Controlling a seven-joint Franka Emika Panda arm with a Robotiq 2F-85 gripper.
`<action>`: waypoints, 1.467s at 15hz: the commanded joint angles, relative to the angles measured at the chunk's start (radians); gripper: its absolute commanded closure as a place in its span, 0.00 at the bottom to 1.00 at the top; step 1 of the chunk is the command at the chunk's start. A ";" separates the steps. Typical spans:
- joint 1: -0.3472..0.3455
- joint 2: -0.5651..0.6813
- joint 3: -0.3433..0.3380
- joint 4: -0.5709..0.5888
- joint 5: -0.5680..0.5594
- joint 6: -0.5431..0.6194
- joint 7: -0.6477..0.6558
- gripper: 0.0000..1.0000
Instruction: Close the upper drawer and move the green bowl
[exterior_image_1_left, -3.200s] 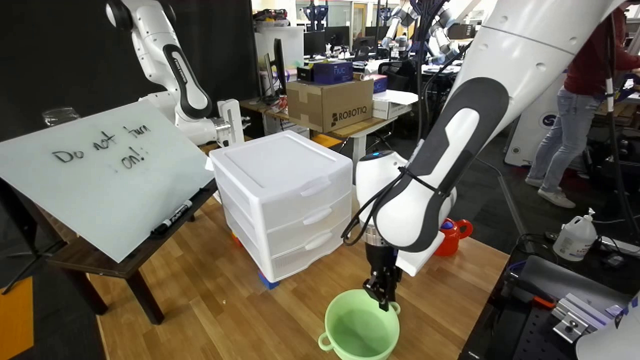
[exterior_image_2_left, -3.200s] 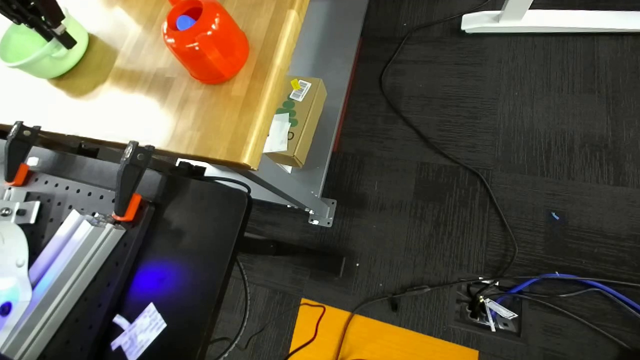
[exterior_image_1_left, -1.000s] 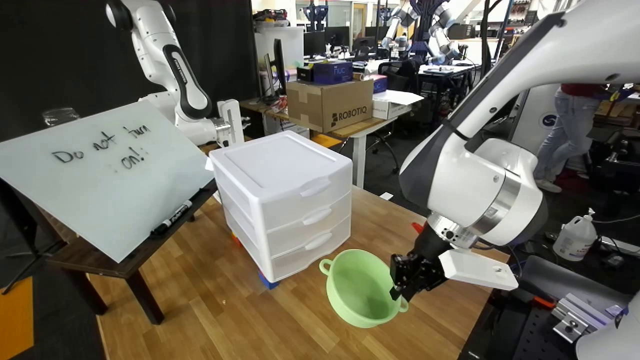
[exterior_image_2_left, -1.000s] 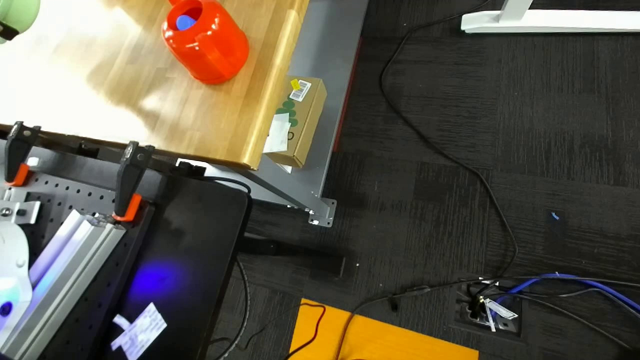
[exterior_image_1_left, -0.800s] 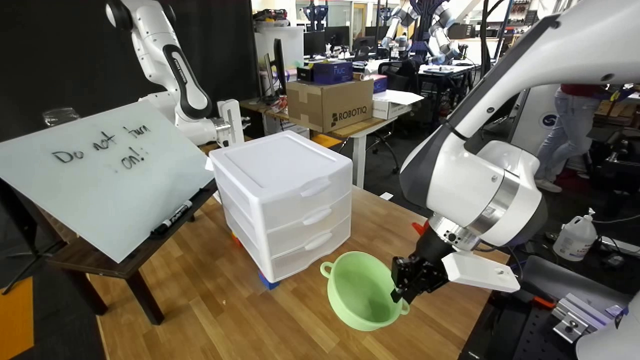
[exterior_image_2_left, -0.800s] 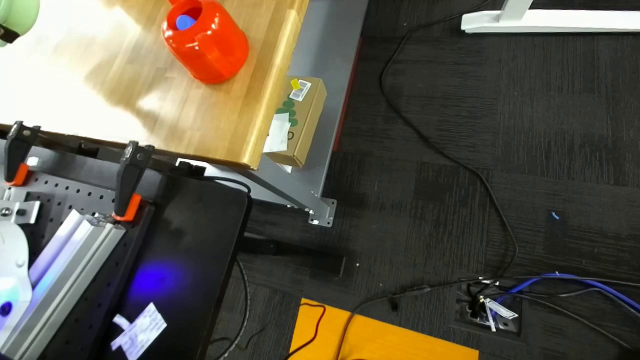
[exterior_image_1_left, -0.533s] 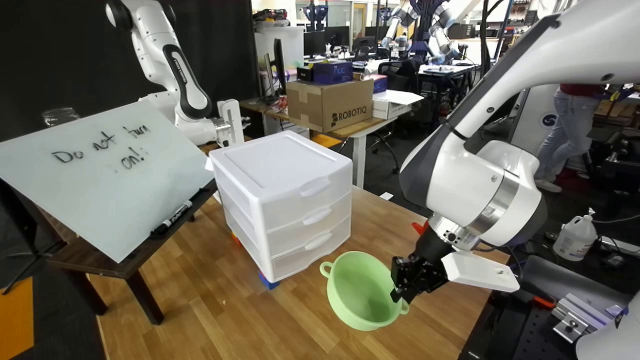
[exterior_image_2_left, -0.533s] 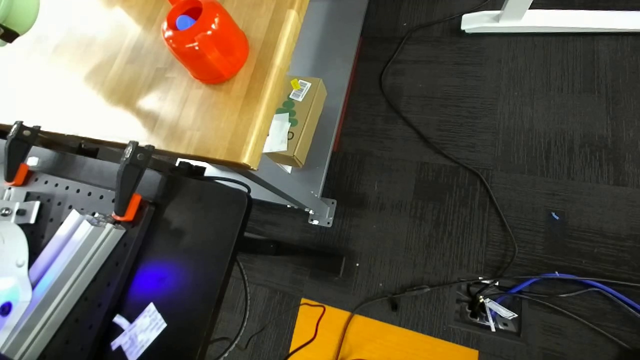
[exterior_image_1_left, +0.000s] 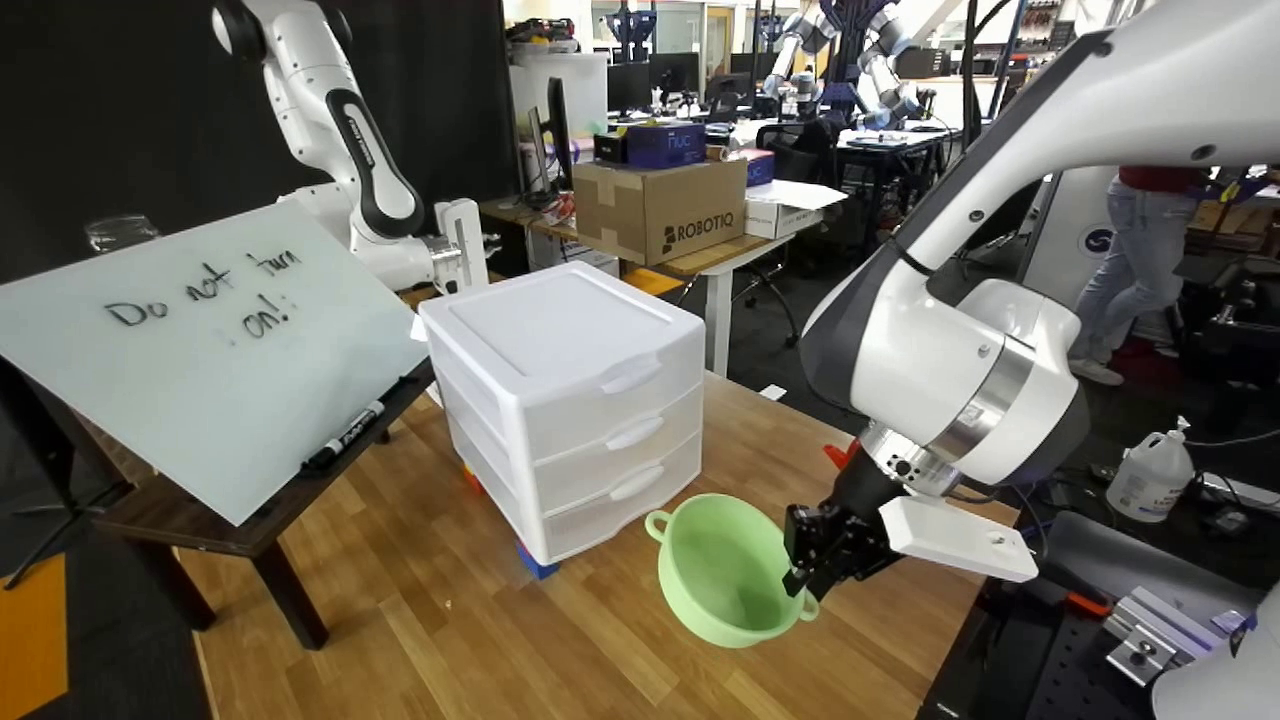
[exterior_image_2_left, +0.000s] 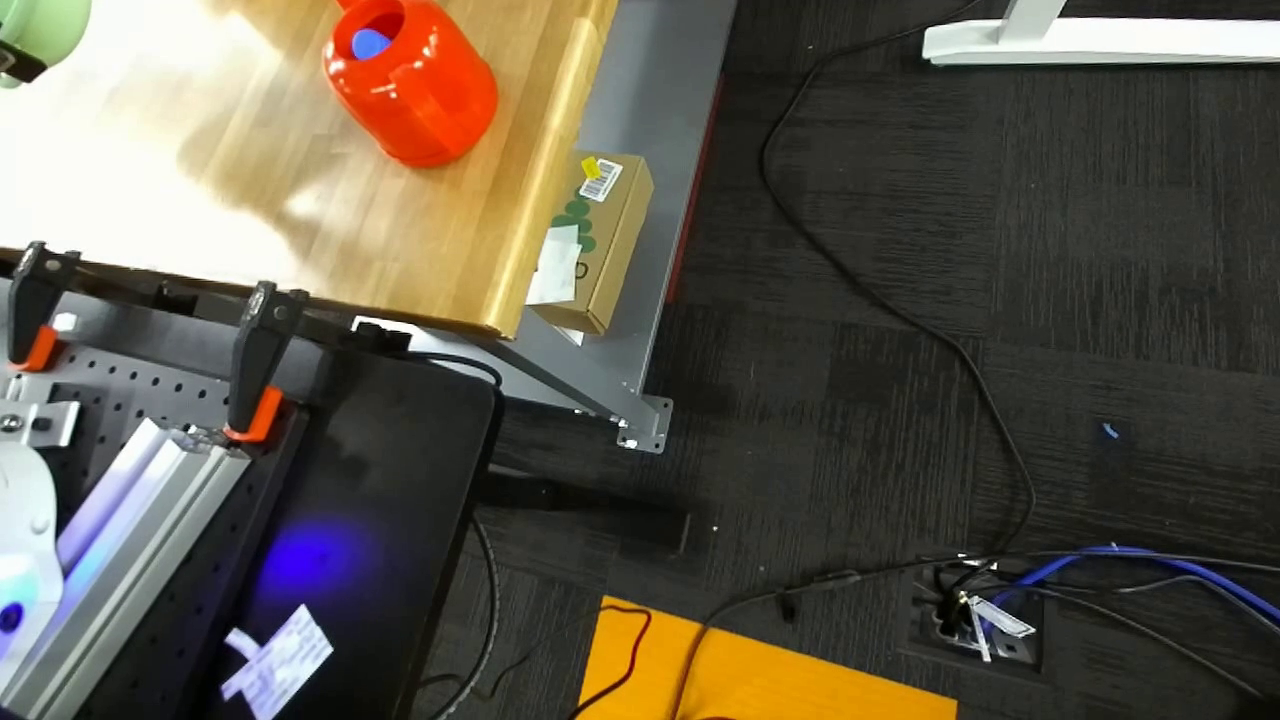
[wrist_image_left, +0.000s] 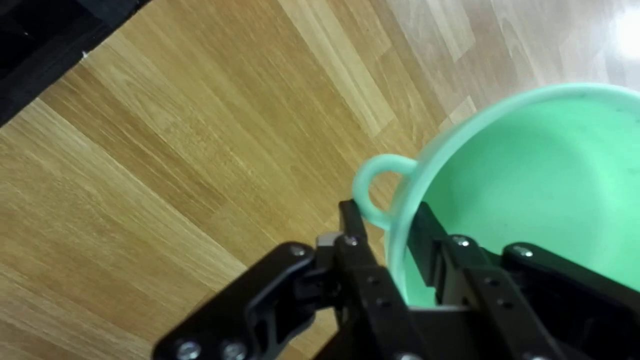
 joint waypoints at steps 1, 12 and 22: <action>-0.026 0.017 -0.032 -0.001 0.106 -0.011 -0.034 0.93; -0.026 0.250 -0.185 -0.017 0.595 -0.085 -0.332 0.93; -0.007 0.334 -0.244 -0.007 0.790 -0.182 -0.564 0.46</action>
